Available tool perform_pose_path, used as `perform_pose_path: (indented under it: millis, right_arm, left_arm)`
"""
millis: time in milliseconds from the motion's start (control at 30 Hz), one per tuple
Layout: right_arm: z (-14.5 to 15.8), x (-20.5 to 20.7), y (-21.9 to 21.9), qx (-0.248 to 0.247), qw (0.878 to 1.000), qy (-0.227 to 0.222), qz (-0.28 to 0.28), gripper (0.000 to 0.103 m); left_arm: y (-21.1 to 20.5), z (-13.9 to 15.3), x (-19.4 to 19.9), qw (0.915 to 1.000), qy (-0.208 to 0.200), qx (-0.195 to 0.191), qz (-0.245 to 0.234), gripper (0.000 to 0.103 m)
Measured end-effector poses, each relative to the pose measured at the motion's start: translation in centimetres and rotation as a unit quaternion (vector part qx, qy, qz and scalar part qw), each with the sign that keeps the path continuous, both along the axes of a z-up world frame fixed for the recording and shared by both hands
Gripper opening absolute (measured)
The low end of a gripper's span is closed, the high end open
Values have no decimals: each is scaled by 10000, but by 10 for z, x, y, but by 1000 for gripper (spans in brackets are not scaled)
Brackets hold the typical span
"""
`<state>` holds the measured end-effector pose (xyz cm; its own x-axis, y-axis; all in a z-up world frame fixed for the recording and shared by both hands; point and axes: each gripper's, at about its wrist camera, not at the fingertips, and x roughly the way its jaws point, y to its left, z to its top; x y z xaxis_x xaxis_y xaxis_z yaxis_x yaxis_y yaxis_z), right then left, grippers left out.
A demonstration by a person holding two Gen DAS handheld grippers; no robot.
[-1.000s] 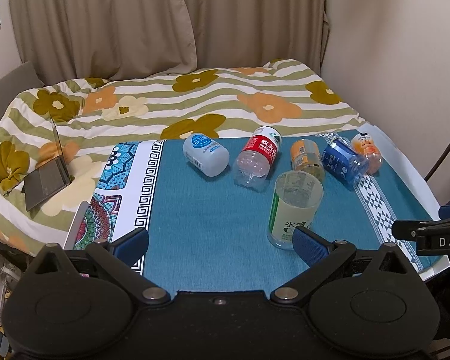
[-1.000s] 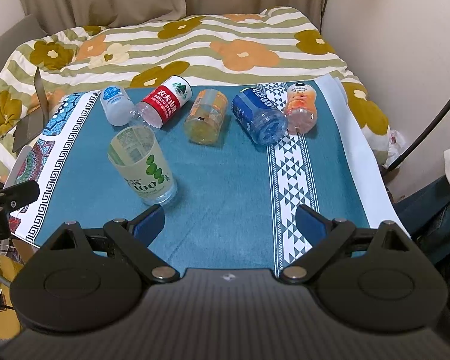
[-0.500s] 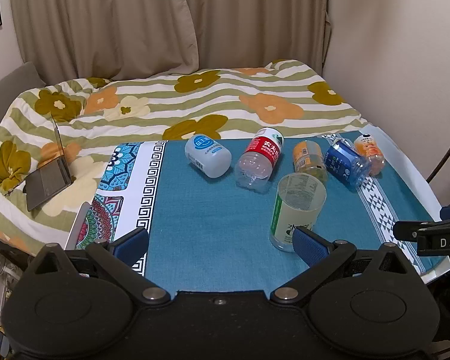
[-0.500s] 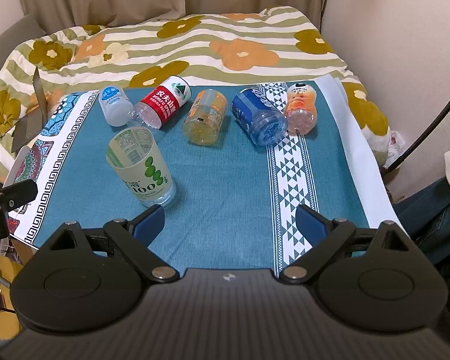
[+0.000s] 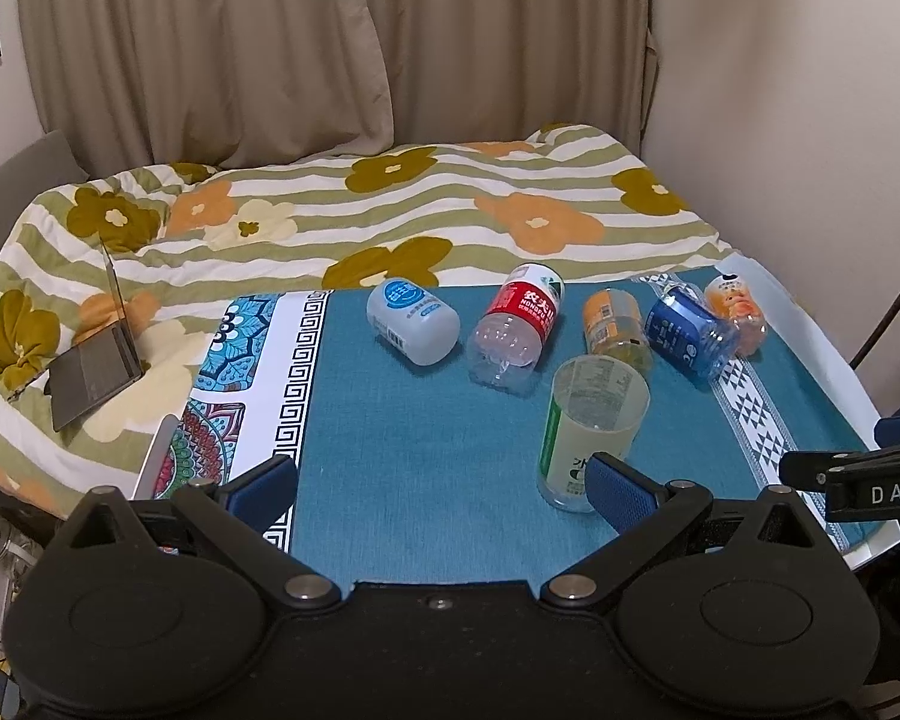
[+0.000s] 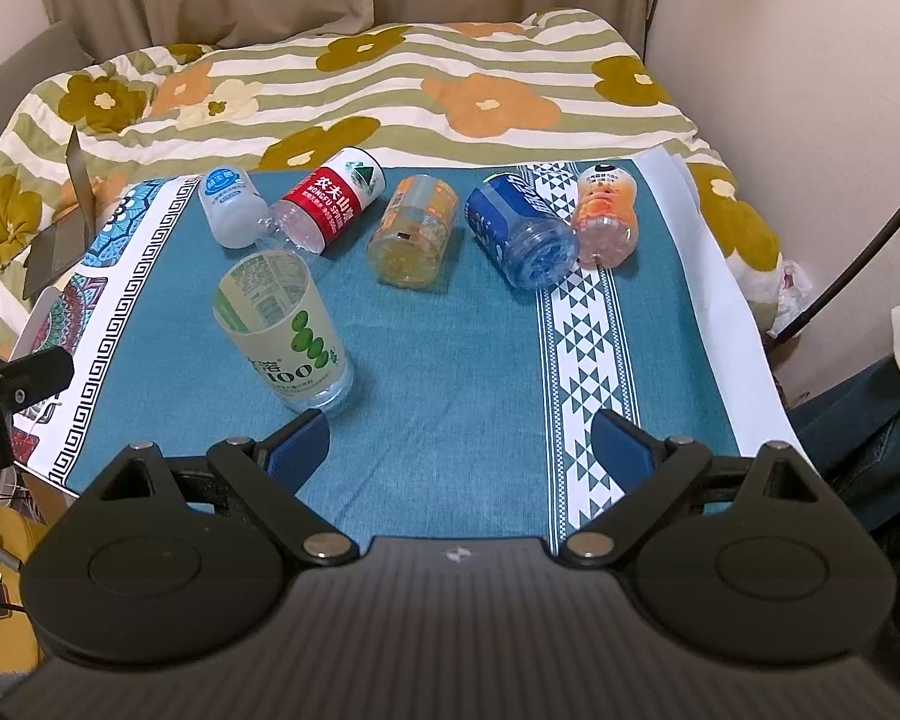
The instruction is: Flip cup upright
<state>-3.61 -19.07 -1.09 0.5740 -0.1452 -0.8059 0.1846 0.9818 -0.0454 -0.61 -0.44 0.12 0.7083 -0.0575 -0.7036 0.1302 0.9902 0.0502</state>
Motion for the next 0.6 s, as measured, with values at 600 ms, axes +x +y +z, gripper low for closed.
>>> perform_pose_path:
  millis: [600]
  right_arm:
    - [0,1,0,-2,10000,2,0,103]
  left_arm:
    - [7,0,5,9999,22,-19,127,103]
